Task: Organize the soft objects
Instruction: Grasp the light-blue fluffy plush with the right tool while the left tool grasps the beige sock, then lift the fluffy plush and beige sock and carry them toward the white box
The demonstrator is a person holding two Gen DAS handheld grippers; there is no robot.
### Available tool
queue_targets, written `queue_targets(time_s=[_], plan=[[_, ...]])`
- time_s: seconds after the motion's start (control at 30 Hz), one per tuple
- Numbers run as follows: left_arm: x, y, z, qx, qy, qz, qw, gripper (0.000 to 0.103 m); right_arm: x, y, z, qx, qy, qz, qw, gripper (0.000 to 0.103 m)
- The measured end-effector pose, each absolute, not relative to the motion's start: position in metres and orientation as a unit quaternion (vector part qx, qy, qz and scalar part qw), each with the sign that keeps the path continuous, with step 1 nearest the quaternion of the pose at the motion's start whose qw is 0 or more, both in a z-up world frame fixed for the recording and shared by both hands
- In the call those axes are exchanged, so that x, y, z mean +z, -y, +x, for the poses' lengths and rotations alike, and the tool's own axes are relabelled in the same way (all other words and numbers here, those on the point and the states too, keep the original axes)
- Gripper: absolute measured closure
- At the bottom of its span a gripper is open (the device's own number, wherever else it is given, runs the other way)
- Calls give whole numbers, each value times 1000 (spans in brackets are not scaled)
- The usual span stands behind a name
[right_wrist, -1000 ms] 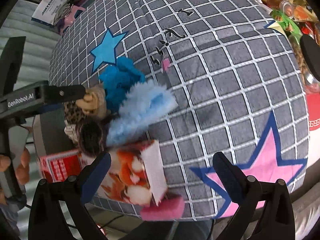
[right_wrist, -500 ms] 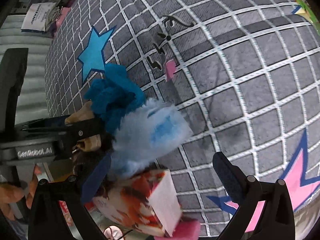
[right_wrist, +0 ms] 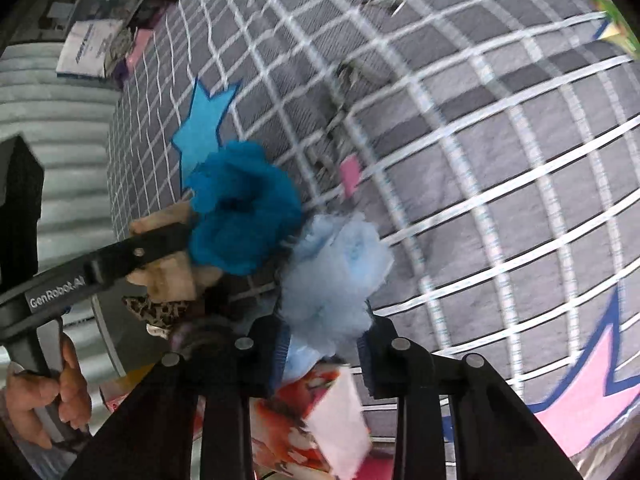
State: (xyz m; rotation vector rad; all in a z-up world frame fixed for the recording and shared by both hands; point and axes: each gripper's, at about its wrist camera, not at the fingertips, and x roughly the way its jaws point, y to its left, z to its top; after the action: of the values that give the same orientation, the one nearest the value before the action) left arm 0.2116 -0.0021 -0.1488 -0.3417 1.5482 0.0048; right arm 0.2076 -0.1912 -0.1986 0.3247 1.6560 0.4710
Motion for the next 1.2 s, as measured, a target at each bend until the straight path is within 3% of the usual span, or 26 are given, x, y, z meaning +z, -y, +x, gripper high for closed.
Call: queue_targets(time_s=[0.07, 0.4, 0.43, 0.47, 0.53, 0.7, 0.77, 0.8, 0.83, 1.2], plan=[[-135, -3, 213, 7, -680, -151, 718, 68, -191, 204, 213, 198, -717, 154, 650, 77], [-107, -1, 193, 25, -638, -153, 754, 68, -166, 238, 221, 199, -705, 165, 660, 76], [-104, -1, 191, 28, -636, -150, 757, 68, -169, 237, 219, 198, -710, 167, 655, 69], [-103, 1, 190, 30, -634, -148, 758, 68, -173, 233, 217, 194, -715, 166, 651, 48], [-97, 2, 186, 35, -631, -143, 762, 68, -184, 228, 210, 182, -723, 169, 644, 30], [-86, 8, 173, 55, -621, -128, 771, 68, -215, 199, 205, 174, -746, 187, 615, 31], [-83, 11, 167, 62, -617, -121, 775, 68, -220, 186, 203, 170, -748, 168, 619, 40], [-82, 12, 164, 63, -615, -119, 777, 68, -216, 182, 204, 174, -741, 159, 629, 56], [-81, 15, 162, 64, -613, -115, 779, 68, -215, 176, 204, 190, -738, 149, 630, 80], [-61, 36, 137, 63, -582, -108, 804, 68, -146, 200, 209, 206, -676, 81, 703, 80]])
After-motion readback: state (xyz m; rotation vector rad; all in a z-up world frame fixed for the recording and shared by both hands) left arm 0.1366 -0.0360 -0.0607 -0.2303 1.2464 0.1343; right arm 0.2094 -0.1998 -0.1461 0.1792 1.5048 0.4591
